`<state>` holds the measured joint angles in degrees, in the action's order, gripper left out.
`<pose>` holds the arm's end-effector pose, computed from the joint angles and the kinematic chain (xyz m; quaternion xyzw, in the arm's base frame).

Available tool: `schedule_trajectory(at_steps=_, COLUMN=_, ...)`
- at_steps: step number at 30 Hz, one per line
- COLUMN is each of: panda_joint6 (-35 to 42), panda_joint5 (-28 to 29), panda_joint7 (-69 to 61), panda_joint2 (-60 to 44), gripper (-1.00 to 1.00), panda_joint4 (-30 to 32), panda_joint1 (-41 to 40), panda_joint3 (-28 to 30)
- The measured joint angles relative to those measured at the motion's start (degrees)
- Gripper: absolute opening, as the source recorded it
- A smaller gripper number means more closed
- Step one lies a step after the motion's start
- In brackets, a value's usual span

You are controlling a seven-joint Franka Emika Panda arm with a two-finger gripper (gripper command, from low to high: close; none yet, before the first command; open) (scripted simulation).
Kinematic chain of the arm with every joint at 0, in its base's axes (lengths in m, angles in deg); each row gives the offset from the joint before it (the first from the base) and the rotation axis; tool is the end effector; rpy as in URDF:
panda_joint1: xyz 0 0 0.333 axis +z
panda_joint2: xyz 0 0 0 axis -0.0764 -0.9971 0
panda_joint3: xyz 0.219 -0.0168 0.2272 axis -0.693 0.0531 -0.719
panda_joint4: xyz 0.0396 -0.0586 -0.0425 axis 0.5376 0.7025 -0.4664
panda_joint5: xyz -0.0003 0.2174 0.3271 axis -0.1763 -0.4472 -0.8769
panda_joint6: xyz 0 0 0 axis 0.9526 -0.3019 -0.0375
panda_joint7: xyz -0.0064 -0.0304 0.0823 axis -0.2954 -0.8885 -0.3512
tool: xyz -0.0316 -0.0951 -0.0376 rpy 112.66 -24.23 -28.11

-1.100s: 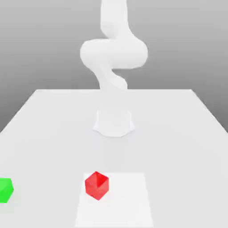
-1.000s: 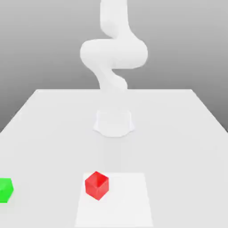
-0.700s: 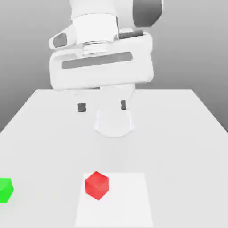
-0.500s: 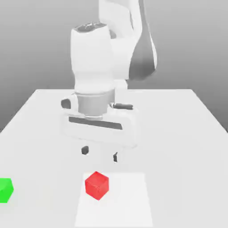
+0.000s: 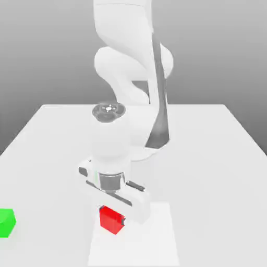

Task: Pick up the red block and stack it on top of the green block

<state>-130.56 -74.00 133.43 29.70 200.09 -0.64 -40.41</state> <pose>0.3833 -0.0497 0.1451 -0.7610 0.6488 -0.0013 0.0003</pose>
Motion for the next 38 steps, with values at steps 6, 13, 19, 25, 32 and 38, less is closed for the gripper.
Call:
schedule_trajectory(at_steps=6, panda_joint6=3.4, panda_joint5=1.2, panda_joint7=0.7, panda_joint2=4.0, gripper=-1.00, panda_joint4=0.4, panda_joint1=0.4, panda_joint3=0.7)
schedule_trajectory(at_steps=13, panda_joint6=11.9, panda_joint5=2.6, panda_joint7=0.6, panda_joint2=12.7, gripper=-1.00, panda_joint4=0.8, panda_joint1=-1.0, panda_joint3=1.8)
schedule_trajectory(at_steps=19, panda_joint6=16.6, panda_joint5=2.7, panda_joint7=-7.4, panda_joint2=10.0, gripper=-1.00, panda_joint4=-6.5, panda_joint1=-9.0, panda_joint3=5.0)
schedule_trajectory(at_steps=25, panda_joint6=21.0, panda_joint5=0.9, panda_joint7=-17.5, panda_joint2=6.5, gripper=-1.00, panda_joint4=-14.3, panda_joint1=-15.7, panda_joint3=8.2)
schedule_trajectory(at_steps=32, panda_joint6=22.4, panda_joint5=-3.4, panda_joint7=-28.6, panda_joint2=0.1, gripper=-1.00, panda_joint4=-21.8, panda_joint1=-22.6, panda_joint3=10.7)
schedule_trajectory(at_steps=38, panda_joint6=17.6, panda_joint5=-5.9, panda_joint7=-30.7, panda_joint2=-5.3, gripper=1.00, panda_joint4=-22.3, panda_joint1=-24.0, panda_joint3=9.3)
